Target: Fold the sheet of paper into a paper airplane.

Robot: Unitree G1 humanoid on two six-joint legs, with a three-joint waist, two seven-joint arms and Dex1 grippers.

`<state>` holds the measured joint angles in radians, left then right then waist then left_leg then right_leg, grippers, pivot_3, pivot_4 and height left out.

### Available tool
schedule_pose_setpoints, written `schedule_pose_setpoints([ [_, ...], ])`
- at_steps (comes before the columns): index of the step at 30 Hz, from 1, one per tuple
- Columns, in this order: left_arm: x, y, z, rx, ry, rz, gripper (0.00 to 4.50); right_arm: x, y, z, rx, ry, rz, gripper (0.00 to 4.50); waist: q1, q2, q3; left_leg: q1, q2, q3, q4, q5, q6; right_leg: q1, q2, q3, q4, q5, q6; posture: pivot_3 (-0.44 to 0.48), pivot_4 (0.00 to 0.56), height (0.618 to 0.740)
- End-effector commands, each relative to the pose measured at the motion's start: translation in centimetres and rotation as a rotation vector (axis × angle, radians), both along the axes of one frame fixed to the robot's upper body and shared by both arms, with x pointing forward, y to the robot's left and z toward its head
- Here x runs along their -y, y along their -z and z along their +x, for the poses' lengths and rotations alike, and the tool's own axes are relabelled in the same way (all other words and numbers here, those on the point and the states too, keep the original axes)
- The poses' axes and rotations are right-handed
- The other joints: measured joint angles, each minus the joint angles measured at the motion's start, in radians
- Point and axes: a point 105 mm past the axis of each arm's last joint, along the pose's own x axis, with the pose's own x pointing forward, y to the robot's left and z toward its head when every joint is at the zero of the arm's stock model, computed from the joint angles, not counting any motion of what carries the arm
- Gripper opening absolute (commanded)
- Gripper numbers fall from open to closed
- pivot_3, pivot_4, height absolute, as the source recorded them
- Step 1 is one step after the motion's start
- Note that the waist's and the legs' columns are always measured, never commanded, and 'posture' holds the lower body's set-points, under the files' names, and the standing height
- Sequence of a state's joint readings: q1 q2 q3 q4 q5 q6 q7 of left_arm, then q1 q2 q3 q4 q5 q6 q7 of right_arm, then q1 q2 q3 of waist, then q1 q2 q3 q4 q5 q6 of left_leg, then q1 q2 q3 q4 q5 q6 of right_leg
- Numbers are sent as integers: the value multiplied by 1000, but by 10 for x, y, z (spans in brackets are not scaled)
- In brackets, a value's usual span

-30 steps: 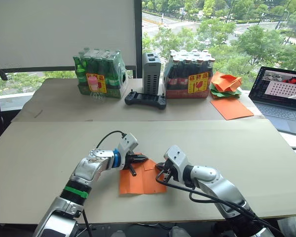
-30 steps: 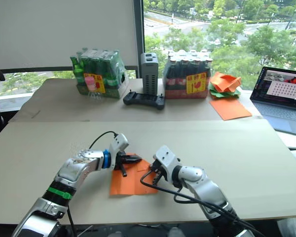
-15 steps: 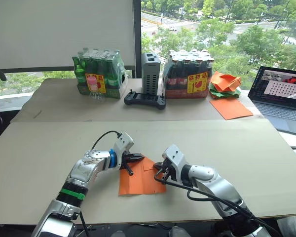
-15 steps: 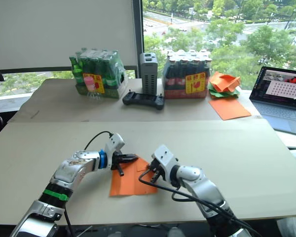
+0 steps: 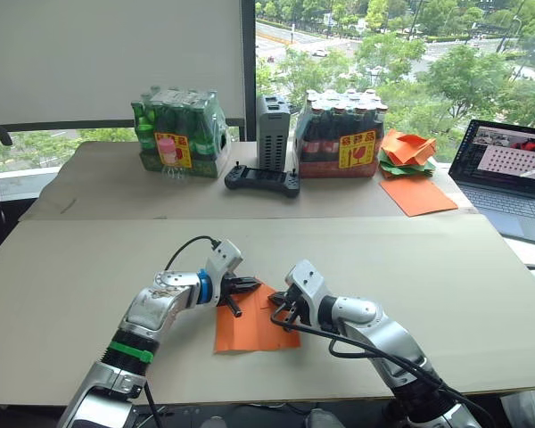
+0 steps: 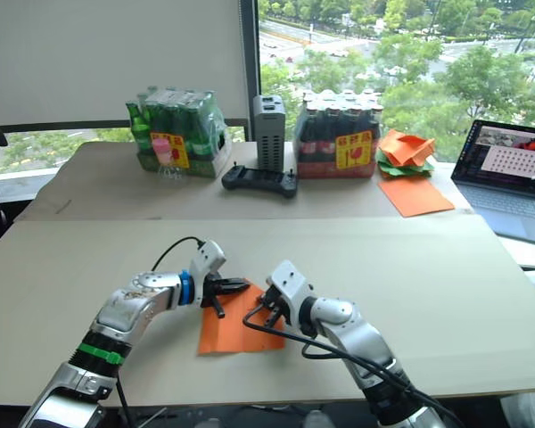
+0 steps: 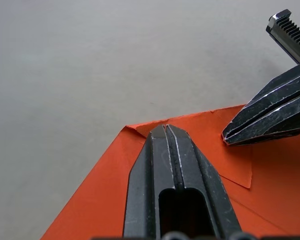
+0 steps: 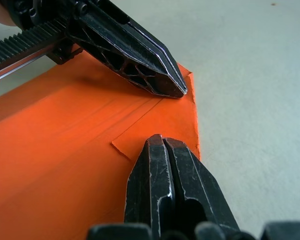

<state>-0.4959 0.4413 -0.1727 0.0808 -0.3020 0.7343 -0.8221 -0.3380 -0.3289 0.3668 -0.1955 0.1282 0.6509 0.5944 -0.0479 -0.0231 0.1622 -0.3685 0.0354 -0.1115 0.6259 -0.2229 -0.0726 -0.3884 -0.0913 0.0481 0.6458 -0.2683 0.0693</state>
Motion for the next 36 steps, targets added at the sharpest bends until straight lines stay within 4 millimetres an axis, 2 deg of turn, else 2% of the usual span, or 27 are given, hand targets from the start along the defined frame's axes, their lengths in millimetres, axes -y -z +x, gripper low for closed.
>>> schedule_pose_setpoints([
  [1, -6, -16, 2, -8, -66, -63, 0, 5, 23, -5, -68, 2, -59, 21, 1, 0, 0, 0, 0, 0, 0, 0, 0, 0, 0, 0, 0, 0, 0, 0, 150, 740],
  [6, -22, -54, 5, 0, -189, -207, 0, 0, 23, -4, -64, -22, -58, 21, -1, -1, 1, -1, 0, 0, 0, 0, 0, -1, 0, 0, 0, 0, 0, 0, 150, 740],
  [12, -50, -72, -7, -28, -332, -325, 0, -2, 24, -4, -63, -46, -61, 21, -4, -1, 1, -1, 0, 0, 0, 0, 0, -1, 0, 0, -1, 0, 0, 0, 150, 740],
  [16, -72, -66, -24, -101, -432, -412, 0, -2, 25, -4, -65, -57, -68, 21, -8, -1, 1, -1, 0, 0, -1, 0, 0, -1, 0, 0, -1, 0, 0, 0, 150, 740],
  [20, -80, -55, -51, -159, -423, -456, 0, -3, 25, -5, -66, -68, -69, 21, -9, -1, 1, -1, 0, 0, -1, 0, 0, -1, 0, 0, -2, 0, 0, 0, 150, 740],
  [23, -84, -40, -67, -207, -453, -465, 788, -4, 26, -6, -68, -79, -72, 0, -8, -1, 1, -1, 0, 0, -1, 0, 0, -1, 0, 0, -2, 0, 0, 0, 150, 740],
  [26, -82, -35, -67, -226, -478, -488, 1798, -4, 27, -6, -70, -86, -75, 0, -3, -2, 1, -1, 0, 0, -1, 0, 0, -1, 0, 0, -2, 0, 0, 0, 150, 740],
  [36, -75, -18, -51, -273, -542, -506, 1798, -3, 26, -4, -62, -91, -83, 0, 2, -2, 1, -1, 0, 0, -2, 0, -1, 0, 0, 0, -4, 1, -1, 0, 150, 740],
])
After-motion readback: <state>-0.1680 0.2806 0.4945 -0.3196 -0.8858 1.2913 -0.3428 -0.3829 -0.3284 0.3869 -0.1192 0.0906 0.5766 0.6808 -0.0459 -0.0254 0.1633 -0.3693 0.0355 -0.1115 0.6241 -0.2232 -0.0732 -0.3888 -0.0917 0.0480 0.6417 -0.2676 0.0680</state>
